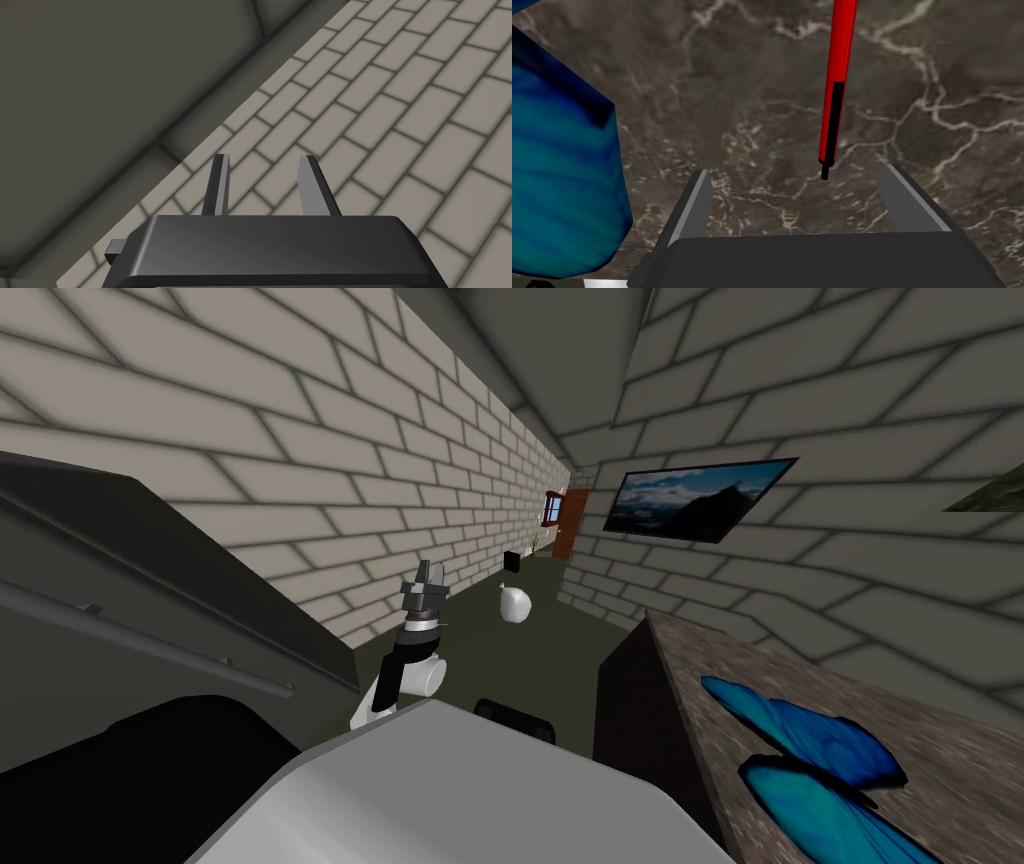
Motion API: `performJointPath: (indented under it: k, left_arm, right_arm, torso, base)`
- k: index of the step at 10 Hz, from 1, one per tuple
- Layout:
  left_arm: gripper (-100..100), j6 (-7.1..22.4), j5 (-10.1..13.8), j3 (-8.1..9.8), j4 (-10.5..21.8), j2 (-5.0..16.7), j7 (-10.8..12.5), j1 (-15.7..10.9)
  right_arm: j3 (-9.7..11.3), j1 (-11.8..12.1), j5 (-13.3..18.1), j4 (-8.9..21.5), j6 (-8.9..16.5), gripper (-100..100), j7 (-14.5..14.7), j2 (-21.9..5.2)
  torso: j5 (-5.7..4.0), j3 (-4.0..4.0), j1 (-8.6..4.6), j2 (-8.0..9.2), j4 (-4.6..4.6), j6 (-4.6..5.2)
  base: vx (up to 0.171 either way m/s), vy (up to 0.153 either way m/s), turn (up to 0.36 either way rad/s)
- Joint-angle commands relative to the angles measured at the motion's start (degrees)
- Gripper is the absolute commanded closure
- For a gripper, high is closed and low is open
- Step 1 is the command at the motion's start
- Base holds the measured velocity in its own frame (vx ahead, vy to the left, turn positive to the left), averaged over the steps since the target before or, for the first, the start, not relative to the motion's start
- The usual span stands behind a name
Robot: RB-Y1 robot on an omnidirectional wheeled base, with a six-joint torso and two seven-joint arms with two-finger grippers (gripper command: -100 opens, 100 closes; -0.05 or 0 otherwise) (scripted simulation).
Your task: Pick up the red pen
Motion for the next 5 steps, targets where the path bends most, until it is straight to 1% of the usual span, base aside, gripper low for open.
performJointPath:
  k: [1, 5]
  left_arm:
    - [0, 0.0, 0.0, 0.0, 0.0, 0.0, 0.0, 0.0]
    - [0, 0.0, 0.0, 0.0, 0.0, 0.0, 0.0, 0.0]
  right_arm:
    - [0.0, 0.0, 0.0, 0.0, 0.0, 100, 0.0, 0.0]
    - [0.0, 0.0, 0.0, 0.0, 0.0, 100, 0.0, 0.0]
  torso:
    - [0.0, 0.0, 0.0, 0.0, 0.0, 0.0]
    - [-0.04, -0.21, -0.15, -0.34, -0.1, -0.02]
  base:
    - [-0.011, 0.005, -0.014]
    - [-0.002, 0.001, -0.002]
